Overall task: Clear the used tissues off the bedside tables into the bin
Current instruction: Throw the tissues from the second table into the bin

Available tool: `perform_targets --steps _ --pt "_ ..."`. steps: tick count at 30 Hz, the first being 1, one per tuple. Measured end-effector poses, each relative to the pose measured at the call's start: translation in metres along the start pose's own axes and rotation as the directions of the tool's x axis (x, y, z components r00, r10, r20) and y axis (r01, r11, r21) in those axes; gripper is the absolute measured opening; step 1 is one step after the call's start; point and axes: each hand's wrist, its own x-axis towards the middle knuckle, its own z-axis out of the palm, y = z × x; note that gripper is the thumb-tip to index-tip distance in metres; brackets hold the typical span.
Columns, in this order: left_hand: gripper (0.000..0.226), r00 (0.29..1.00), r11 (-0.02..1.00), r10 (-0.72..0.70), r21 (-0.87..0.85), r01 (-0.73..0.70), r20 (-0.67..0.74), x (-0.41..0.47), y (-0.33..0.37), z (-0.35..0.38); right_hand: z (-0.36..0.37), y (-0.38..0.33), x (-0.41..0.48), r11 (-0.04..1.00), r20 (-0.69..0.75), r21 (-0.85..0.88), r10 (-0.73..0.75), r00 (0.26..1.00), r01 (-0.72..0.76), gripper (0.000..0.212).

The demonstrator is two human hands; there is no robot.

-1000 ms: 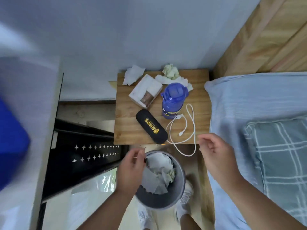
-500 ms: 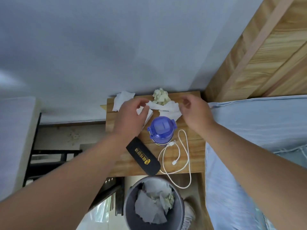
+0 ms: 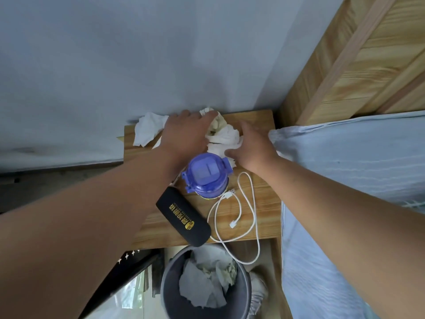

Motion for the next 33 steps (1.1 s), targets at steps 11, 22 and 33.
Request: perform_targets --steps 11,22,33 --pt "0.032 0.984 0.952 -0.021 -0.304 -0.035 -0.178 -0.015 -0.009 -0.007 0.003 0.01 -0.023 0.999 -0.15 -0.034 0.032 0.988 -0.037 0.024" --pt "0.013 0.764 0.448 -0.634 -0.862 0.235 -0.121 -0.116 -0.019 -0.041 -0.053 -0.012 -0.104 0.942 -0.399 0.335 0.148 0.905 -0.007 0.015" --pt "0.006 0.522 -0.17 -0.746 -0.875 0.453 0.415 -0.301 0.053 -0.008 -0.038 -0.007 -0.284 0.852 -0.324 0.519 0.27 0.907 -0.068 0.009"
